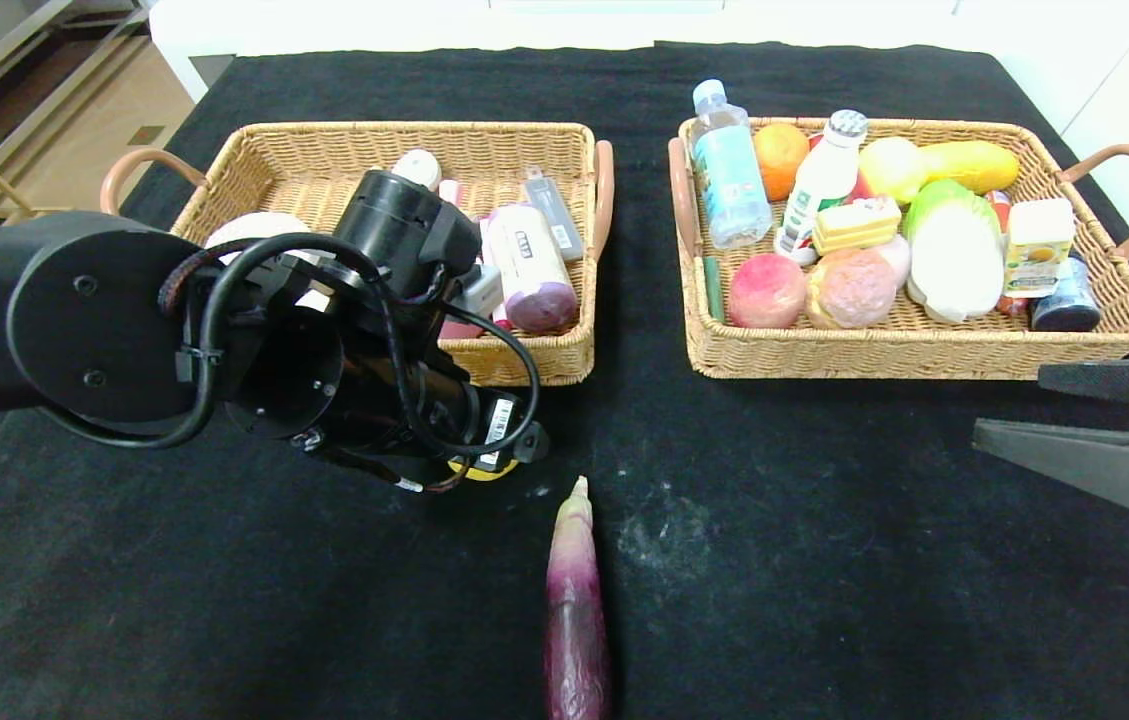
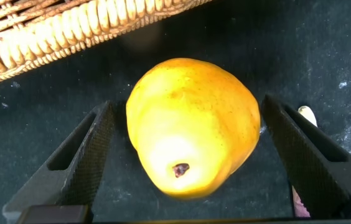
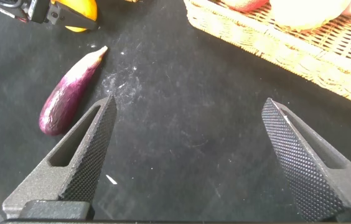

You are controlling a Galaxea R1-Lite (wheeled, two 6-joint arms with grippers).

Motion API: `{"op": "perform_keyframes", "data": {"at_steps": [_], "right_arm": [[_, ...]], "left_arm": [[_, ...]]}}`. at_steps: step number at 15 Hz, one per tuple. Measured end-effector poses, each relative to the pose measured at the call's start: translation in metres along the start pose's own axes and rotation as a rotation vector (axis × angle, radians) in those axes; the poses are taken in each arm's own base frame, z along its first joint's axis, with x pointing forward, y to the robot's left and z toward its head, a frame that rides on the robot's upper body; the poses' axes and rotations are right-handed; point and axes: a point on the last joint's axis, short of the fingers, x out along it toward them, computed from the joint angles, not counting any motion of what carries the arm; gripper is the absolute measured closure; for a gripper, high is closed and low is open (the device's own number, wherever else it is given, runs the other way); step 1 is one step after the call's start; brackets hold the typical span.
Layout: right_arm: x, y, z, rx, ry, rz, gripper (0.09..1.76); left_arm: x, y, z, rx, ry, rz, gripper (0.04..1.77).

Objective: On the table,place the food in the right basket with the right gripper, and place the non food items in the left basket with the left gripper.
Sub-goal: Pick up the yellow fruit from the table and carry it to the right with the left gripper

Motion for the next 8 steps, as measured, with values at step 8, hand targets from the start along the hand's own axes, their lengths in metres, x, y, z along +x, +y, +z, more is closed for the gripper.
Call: {"op": "perform_keyframes", "data": {"at_steps": [8], "right_arm": [[0.0, 0.0001, 0.0, 0.0, 0.0, 0.001, 0.14]], "left_arm": [[-0.0005, -0.0029, -0.0014, 0.0, -0.001, 0.027, 0.59]]}}
